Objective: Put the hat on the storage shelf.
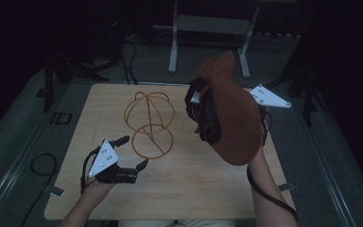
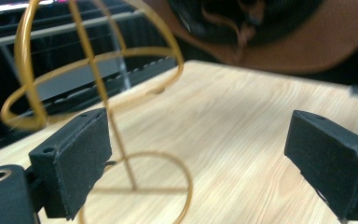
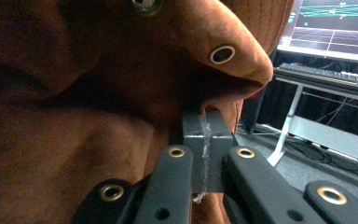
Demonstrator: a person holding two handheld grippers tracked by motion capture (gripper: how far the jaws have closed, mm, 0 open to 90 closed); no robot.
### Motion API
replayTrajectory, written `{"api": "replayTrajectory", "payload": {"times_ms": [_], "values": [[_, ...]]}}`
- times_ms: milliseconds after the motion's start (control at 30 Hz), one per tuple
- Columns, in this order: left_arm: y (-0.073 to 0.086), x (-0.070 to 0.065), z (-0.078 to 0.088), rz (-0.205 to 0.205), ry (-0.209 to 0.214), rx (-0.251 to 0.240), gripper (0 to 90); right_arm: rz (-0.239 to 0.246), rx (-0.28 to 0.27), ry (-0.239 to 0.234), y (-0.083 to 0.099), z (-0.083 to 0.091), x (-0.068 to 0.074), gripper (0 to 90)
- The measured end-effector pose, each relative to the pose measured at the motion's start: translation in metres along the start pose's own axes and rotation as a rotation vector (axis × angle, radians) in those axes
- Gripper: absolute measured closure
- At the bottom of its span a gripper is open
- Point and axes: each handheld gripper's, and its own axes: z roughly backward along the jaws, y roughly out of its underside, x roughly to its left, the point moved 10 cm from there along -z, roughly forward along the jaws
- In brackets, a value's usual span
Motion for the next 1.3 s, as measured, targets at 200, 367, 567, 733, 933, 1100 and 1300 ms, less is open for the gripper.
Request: {"api": "replayTrajectory", "payload": {"times_ms": [200,367,567,733,933,1100,1300], "values": [[0.033,0.003,0.010,0.056,-0.031,0.009,7.7,0.027,-0.004,0.005,-0.013,-0.028,0.010,90.0],[0.049,0.014,0.016,0.116,-0.081,-0.004,7.7,0.050,-0.008,0.023,-0.029,-0.051,0.022,90.0],[0.056,0.020,0.020,0.128,-0.108,-0.006,7.8,0.105,0.010,0.062,-0.040,-0.082,0.044,90.0],[0.062,0.024,0.022,0.143,-0.120,-0.002,7.8,0.173,0.072,0.041,-0.035,-0.108,0.071,90.0],[0.066,0.026,0.022,0.158,-0.118,0.004,7.8,0.179,0.125,-0.053,-0.027,-0.124,0.103,89.9],[0.069,0.027,0.021,0.162,-0.117,0.007,7.9,0.203,0.168,-0.104,-0.015,-0.134,0.125,89.5],[0.069,0.028,0.022,0.168,-0.114,0.001,7.9,0.213,0.218,-0.163,-0.003,-0.144,0.143,88.8]]}}
